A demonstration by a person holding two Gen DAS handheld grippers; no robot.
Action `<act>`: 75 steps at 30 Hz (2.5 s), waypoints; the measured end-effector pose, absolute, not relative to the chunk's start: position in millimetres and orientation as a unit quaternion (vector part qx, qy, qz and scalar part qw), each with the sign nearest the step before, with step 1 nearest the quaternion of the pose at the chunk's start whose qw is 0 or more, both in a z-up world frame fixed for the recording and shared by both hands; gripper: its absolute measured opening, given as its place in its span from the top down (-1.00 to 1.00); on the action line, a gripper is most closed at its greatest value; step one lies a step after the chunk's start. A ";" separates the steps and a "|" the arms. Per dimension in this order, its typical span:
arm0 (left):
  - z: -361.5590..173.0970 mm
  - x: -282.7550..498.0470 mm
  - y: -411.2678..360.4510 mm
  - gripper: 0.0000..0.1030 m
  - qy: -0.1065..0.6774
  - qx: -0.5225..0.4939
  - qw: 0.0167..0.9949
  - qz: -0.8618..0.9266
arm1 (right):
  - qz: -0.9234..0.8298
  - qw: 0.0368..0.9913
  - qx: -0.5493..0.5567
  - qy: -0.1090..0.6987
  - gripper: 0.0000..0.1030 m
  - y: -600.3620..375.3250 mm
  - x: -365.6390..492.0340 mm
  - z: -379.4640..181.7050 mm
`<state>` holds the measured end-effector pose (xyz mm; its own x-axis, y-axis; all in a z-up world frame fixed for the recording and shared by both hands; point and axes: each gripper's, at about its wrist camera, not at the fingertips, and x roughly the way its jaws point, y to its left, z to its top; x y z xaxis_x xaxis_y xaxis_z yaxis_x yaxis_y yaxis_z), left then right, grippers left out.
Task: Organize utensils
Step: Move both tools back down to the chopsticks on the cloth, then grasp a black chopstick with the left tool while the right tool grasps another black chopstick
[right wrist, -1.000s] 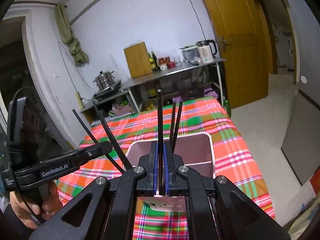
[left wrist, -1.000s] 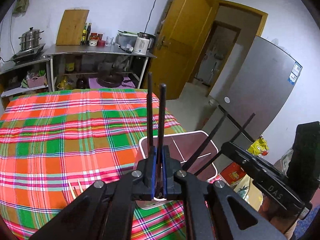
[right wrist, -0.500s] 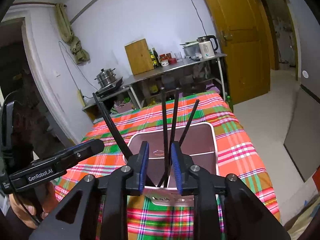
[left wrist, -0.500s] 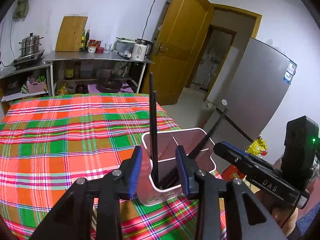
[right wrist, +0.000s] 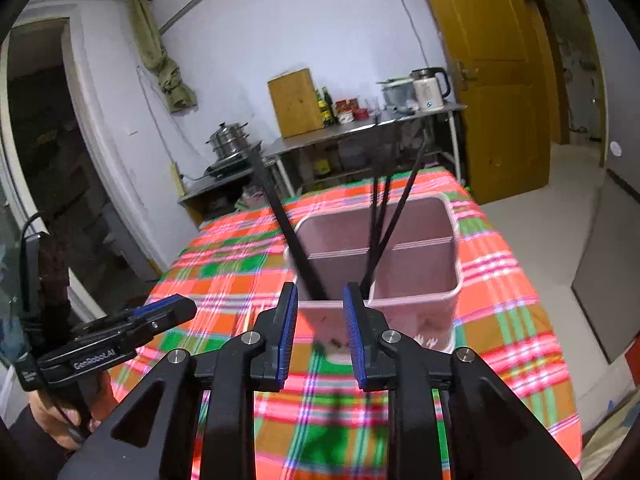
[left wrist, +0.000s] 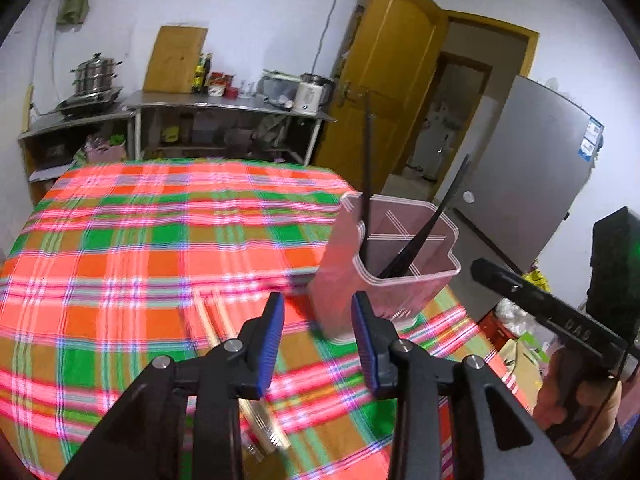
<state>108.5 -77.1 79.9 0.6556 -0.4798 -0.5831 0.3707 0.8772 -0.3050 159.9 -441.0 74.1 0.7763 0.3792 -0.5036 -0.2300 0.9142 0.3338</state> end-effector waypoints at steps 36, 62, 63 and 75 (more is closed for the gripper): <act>-35.9 165.6 -33.8 0.63 0.450 -0.103 0.879 -0.119 | 0.241 0.885 0.076 0.391 0.74 -347.1 172.0 -10.0; -42.5 161.0 22.3 0.87 0.442 -0.119 0.884 -0.094 | 0.259 0.855 0.024 0.449 0.89 -265.4 264.1 -55.5; -42.4 160.9 22.3 0.87 0.442 -0.119 0.884 -0.095 | 0.255 0.855 0.025 0.450 0.89 -265.9 265.9 -56.3; -39.4 178.3 18.1 0.77 0.458 -0.095 0.877 -0.110 | 0.230 0.855 0.011 0.464 0.88 -258.6 279.3 -54.2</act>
